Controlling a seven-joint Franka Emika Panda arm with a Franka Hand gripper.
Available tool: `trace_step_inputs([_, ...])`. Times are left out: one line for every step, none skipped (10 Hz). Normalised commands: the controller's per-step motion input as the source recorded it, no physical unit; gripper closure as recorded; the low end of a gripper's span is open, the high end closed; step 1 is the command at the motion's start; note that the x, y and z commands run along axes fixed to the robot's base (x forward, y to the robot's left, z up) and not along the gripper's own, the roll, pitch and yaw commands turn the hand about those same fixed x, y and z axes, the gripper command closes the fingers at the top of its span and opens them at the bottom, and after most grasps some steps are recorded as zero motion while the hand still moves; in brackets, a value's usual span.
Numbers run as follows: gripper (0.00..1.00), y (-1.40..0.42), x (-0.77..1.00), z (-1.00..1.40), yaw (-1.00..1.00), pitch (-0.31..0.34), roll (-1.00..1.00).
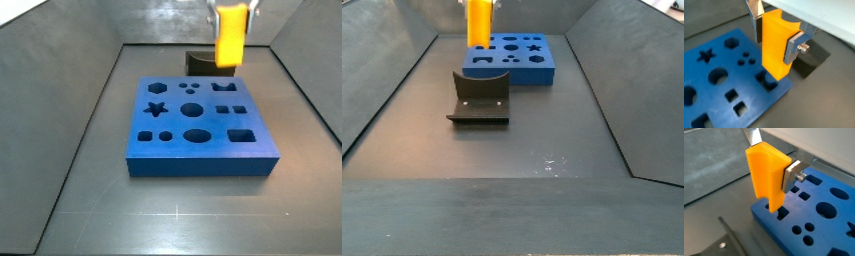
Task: Pick up the arch object. Move up. Place the arch object on the fixture. Regrasp the arch object. Rotate the arch object. Move to above the board. Insert the arch object.
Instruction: Insert the arch object.
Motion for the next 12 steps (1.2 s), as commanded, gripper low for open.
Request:
trace_step_inputs([1.0, -0.43, 0.7, -0.68, 0.23, 0.0, 0.13])
trace_step_inputs([1.0, -0.3, 0.79, -0.59, 0.26, 0.049, 0.1])
trace_step_inputs([1.0, 0.0, 0.47, -0.36, 0.23, 0.046, 0.08])
trace_step_inputs([1.0, 0.08, 0.19, -0.4, 0.26, 0.017, 0.15])
trace_step_inputs([1.0, 0.0, 0.01, -0.06, 0.03, 0.056, 0.0])
trace_step_inputs([1.0, 0.03, 0.0, 0.0, 0.0, 0.0, 0.0])
trace_step_inputs([1.0, 0.0, -0.29, -0.1, -0.07, 0.0, 0.0])
trace_step_inputs([1.0, -0.01, -0.43, -0.03, -0.24, 0.0, 0.0])
trace_step_inputs([1.0, 0.0, -0.29, 0.0, -0.24, 0.0, 0.0])
trace_step_inputs([1.0, 0.0, 0.0, 0.0, 0.0, -0.011, 0.0])
trace_step_inputs([1.0, -0.05, -0.02, -0.09, -0.28, 0.0, 0.0])
trace_step_inputs([1.0, -0.16, 0.0, -0.09, -0.63, 0.0, 0.0])
